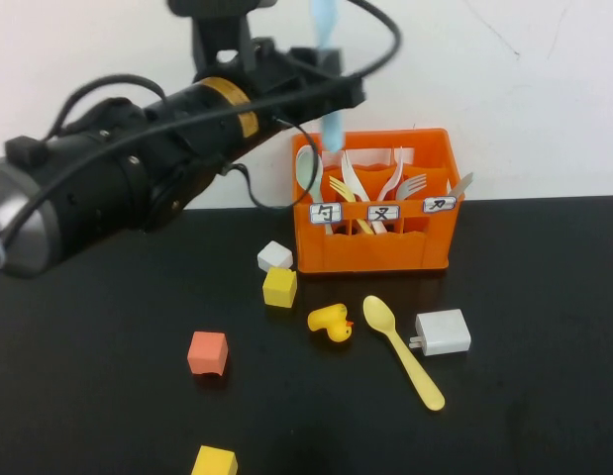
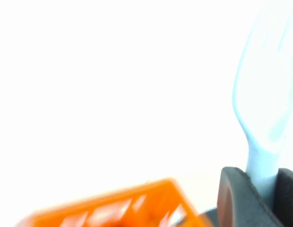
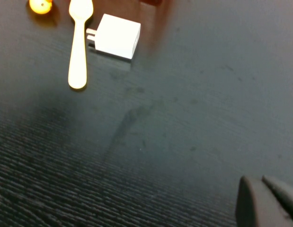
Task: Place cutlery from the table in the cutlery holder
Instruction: Place the fork on the box
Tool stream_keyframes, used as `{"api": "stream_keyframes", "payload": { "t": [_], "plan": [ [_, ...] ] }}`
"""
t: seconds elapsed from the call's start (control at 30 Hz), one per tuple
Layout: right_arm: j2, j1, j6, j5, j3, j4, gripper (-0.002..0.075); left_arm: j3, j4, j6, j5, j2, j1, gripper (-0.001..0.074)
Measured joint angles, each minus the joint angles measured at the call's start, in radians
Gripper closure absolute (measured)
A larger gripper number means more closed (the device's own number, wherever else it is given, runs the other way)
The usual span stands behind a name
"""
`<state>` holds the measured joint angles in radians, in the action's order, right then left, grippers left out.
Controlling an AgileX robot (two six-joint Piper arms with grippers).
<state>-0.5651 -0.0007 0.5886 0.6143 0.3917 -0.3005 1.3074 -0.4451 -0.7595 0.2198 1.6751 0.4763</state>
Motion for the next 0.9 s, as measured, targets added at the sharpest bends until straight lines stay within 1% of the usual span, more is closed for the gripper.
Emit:
{"api": "stream_keyframes", "payload": {
  "t": [0.17,0.4,0.7,0.9],
  "plan": [
    [0.0,0.0,0.002,0.0,0.0,0.0,0.0728,0.0,-0.044,0.002,0.242,0.059,0.0,0.063],
    [0.0,0.0,0.002,-0.001,-0.009,-0.002,0.0728,0.0,-0.058,0.002,0.396,0.16,0.0,0.063],
    [0.0,0.0,0.027,-0.039,-0.041,-0.002,0.0728,0.0,-0.081,0.035,0.446,0.234,0.0,0.063],
    [0.0,0.0,0.028,-0.051,-0.041,-0.002,0.0728,0.0,-0.089,0.117,0.458,0.265,0.0,0.063]
  ]
}}
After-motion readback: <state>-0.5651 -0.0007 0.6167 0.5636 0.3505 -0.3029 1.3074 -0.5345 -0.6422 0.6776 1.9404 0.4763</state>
